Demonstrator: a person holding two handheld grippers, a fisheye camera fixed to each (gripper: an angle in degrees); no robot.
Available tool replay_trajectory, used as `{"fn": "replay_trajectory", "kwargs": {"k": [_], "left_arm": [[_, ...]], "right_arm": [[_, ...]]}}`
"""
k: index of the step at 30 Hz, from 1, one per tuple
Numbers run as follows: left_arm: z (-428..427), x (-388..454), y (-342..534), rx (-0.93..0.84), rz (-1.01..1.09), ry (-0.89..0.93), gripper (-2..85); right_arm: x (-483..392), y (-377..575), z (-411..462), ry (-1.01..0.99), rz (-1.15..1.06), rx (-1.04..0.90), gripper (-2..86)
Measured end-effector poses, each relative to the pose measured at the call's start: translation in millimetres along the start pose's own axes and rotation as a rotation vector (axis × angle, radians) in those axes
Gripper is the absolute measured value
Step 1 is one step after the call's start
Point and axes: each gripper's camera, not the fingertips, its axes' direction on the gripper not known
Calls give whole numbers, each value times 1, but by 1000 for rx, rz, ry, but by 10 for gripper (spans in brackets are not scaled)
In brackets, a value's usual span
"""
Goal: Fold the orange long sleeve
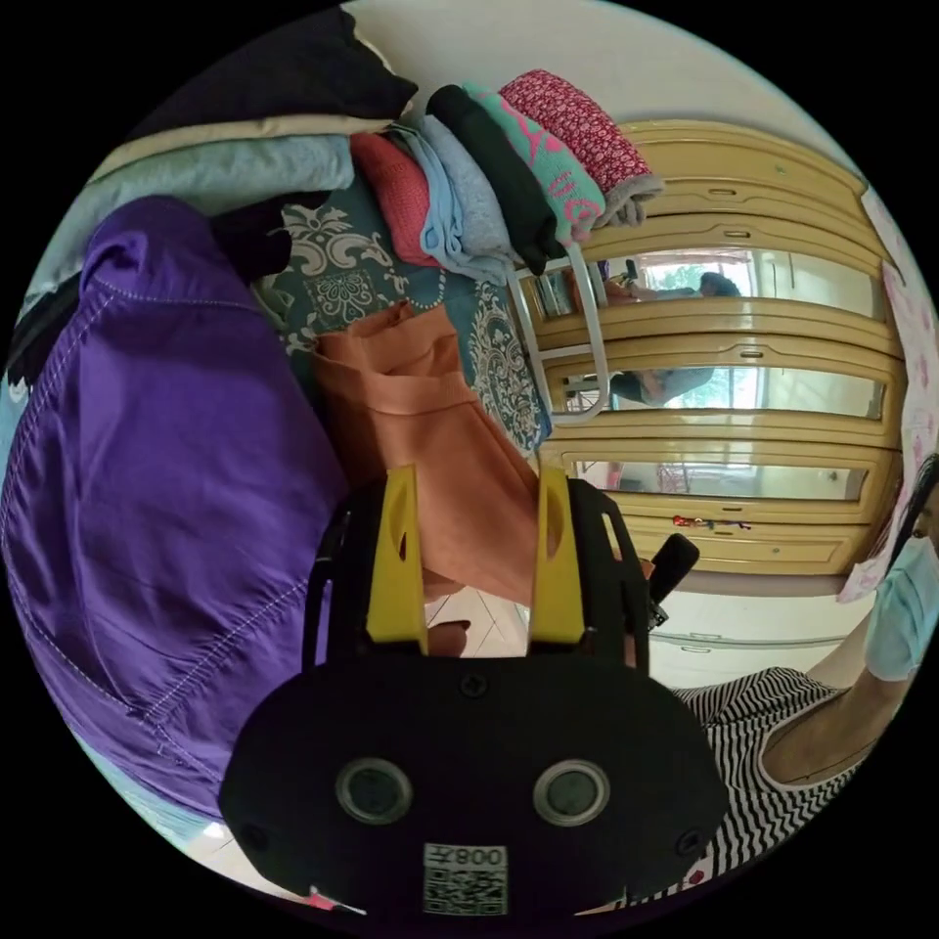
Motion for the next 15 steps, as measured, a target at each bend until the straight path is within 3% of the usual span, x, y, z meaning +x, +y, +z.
{"fn": "replay_trajectory", "kwargs": {"k": [4, 8, 15], "left_arm": [[7, 18, -23, -92, 27, -97, 154], [18, 28, -39, -208, 48, -85, 61], [-21, 47, -32, -145, 37, -40, 33]], "right_arm": [[-13, -31, 9, 23, -30, -37, 6], [-26, -61, 26, 51, -60, -92, 6], [-47, -106, 37, 29, -73, -134, 6]]}}
